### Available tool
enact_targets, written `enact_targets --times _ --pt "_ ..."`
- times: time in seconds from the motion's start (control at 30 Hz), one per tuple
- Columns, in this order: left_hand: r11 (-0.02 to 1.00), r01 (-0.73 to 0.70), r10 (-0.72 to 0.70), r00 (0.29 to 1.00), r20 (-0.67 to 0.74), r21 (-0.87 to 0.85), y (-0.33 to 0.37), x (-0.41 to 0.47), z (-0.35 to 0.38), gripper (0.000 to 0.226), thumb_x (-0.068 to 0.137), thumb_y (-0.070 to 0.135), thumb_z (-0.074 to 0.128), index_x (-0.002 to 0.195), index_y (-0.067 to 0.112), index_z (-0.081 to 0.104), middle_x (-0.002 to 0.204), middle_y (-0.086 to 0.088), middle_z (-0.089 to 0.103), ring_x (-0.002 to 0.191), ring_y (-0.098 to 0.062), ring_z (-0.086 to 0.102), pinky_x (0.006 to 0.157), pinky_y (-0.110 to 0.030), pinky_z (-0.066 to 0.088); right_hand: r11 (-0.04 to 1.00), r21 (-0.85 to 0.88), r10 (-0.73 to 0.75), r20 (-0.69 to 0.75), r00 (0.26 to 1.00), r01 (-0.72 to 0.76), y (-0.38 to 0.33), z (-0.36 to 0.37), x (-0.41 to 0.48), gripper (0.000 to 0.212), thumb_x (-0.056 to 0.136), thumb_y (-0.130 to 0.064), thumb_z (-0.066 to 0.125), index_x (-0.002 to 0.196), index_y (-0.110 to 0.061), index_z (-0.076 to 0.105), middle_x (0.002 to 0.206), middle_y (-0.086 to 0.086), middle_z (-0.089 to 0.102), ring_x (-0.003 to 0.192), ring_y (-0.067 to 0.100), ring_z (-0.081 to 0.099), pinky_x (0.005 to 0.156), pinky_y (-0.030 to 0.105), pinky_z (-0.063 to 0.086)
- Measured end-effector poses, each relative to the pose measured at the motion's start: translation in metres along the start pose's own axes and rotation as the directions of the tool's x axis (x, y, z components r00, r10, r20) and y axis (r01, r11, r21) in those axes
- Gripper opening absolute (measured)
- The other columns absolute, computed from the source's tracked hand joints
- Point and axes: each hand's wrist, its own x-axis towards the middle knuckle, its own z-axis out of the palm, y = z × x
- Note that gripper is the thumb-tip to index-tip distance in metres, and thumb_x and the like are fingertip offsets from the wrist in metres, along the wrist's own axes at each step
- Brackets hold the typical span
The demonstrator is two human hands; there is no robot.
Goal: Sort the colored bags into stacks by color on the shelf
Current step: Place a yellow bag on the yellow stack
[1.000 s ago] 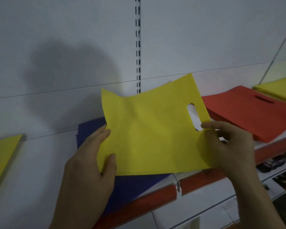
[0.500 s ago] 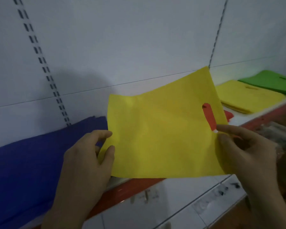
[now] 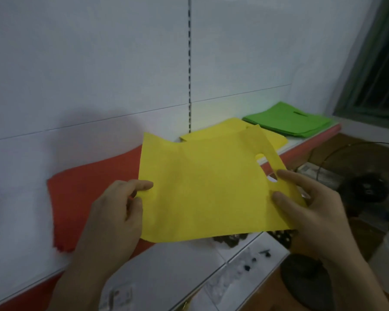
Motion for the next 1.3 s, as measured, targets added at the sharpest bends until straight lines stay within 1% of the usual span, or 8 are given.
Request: enact_targets --times 0.17,0.4,0.47,0.57,0.67,0.87,1.0,1.3 --pt "1.000 0.015 -0.015 1.000 -0.004 0.022 0.023 0.035 0.056 0.035 0.091 0.011 0.060 0.122 0.024 0.068 0.089 0.015 0.057 0.084 0.000 0.055 0.065 -0.024 0.042 0.999 -0.045 0.008 -0.016 1.000 -0.009 0.031 -0.031 0.055 0.039 0.089 -0.017 0.072 0.125 -0.027 0.066 0.113 -0.029 0.052 0.086 -0.029 0.052 0.061 0.001 0.046" --pt "0.999 0.030 -0.029 0.998 -0.055 0.015 0.049 0.091 0.133 0.043 0.086 0.042 0.066 0.127 0.029 0.064 0.104 0.020 0.061 0.092 -0.001 0.059 0.077 -0.033 0.051 0.988 -0.153 -0.020 0.056 0.998 0.028 0.081 -0.058 0.154 0.046 0.087 -0.028 0.074 0.131 -0.031 0.063 0.115 -0.022 0.055 0.087 -0.017 0.051 0.076 0.020 0.049" --pt "0.998 0.060 -0.058 0.996 -0.067 0.028 0.054 0.107 0.151 0.044 0.086 0.040 0.068 0.129 0.028 0.064 0.107 0.017 0.061 0.091 -0.003 0.060 0.077 -0.035 0.052 0.984 -0.174 -0.032 0.086 0.996 0.047 0.094 -0.064 0.185 0.047 0.086 -0.026 0.075 0.132 -0.027 0.063 0.114 -0.019 0.057 0.086 -0.021 0.053 0.073 0.012 0.048" --pt "0.995 0.085 -0.080 0.994 -0.079 0.053 0.063 0.126 0.176 0.044 0.088 0.035 0.069 0.130 0.029 0.062 0.106 0.017 0.060 0.089 -0.001 0.059 0.073 -0.030 0.048 0.971 -0.223 -0.062 0.122 0.991 0.088 0.112 -0.070 0.233 0.045 0.086 -0.024 0.076 0.129 -0.026 0.065 0.114 -0.010 0.063 0.084 -0.019 0.058 0.064 0.005 0.046" --pt "0.988 0.100 -0.093 0.994 -0.064 0.118 0.073 0.148 0.196 0.049 0.087 0.038 0.066 0.134 0.028 0.059 0.105 0.014 0.056 0.087 -0.001 0.058 0.074 -0.030 0.045 0.960 -0.250 -0.090 0.159 0.983 0.129 0.124 -0.071 0.277 0.044 0.084 -0.028 0.076 0.127 -0.029 0.066 0.102 -0.010 0.068 0.080 0.005 0.067 0.066 0.031 0.055" --pt "0.924 0.055 -0.079 0.996 0.048 0.379 0.083 0.166 0.219 0.060 0.089 0.055 0.057 0.141 0.025 0.051 0.107 0.017 0.049 0.086 0.005 0.053 0.069 -0.010 0.035 0.891 -0.352 -0.176 0.315 0.933 0.287 0.141 -0.059 0.358 0.044 0.085 -0.028 0.075 0.129 -0.027 0.065 0.087 -0.019 0.060 0.063 0.010 0.059 0.056 0.023 0.044" --pt "0.845 0.048 -0.111 0.990 0.088 0.533 0.081 0.170 0.232 0.068 0.084 0.060 0.044 0.139 0.021 0.054 0.121 0.009 0.057 0.098 -0.013 0.060 0.079 -0.028 0.044 0.846 -0.357 -0.218 0.446 0.868 0.396 0.157 -0.051 0.395 0.048 0.087 -0.027 0.074 0.133 -0.022 0.062 0.122 -0.002 0.065 0.091 0.013 0.056 0.073 0.023 0.038" --pt "0.733 0.267 -0.338 0.941 -0.004 0.626 0.075 0.170 0.271 0.077 0.080 0.062 0.037 0.136 0.014 0.058 0.132 -0.006 0.057 0.111 -0.029 0.056 0.097 -0.044 0.045 0.726 -0.328 -0.180 0.758 0.627 0.604 0.188 -0.045 0.443 0.060 0.089 -0.038 0.068 0.143 -0.015 0.051 0.146 0.006 0.052 0.133 0.025 0.047 0.108 0.031 0.033"
